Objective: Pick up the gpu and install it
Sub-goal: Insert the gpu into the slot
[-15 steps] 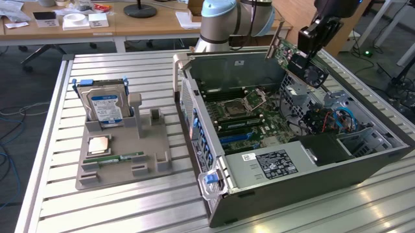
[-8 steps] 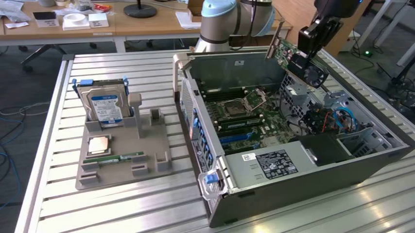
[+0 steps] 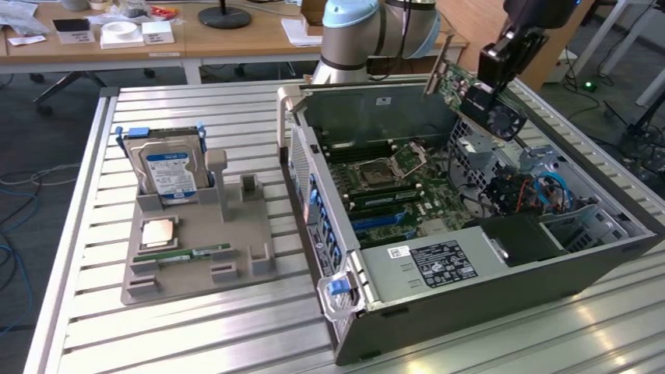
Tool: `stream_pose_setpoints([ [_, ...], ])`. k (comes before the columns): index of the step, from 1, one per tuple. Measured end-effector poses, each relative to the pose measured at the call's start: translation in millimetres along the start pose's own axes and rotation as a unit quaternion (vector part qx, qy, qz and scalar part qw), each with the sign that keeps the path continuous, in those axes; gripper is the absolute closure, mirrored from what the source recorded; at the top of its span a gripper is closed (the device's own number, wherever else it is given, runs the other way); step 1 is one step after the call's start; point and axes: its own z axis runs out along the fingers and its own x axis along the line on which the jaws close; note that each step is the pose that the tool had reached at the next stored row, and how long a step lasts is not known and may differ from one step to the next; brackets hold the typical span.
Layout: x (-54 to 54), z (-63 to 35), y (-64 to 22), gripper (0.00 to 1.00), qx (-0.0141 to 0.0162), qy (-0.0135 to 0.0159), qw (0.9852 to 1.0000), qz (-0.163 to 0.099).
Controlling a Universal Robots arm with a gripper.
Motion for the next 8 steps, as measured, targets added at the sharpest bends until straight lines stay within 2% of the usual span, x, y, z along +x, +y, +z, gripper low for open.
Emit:
stream_pose_setpoints([
  [4, 0.0, 0.0, 0.0, 0.74, -0.0006, 0.0012, 0.9996, -0.026],
  [8, 0.0, 0.0, 0.0, 0.74, -0.0011, 0.0024, 0.9986, -0.053],
])
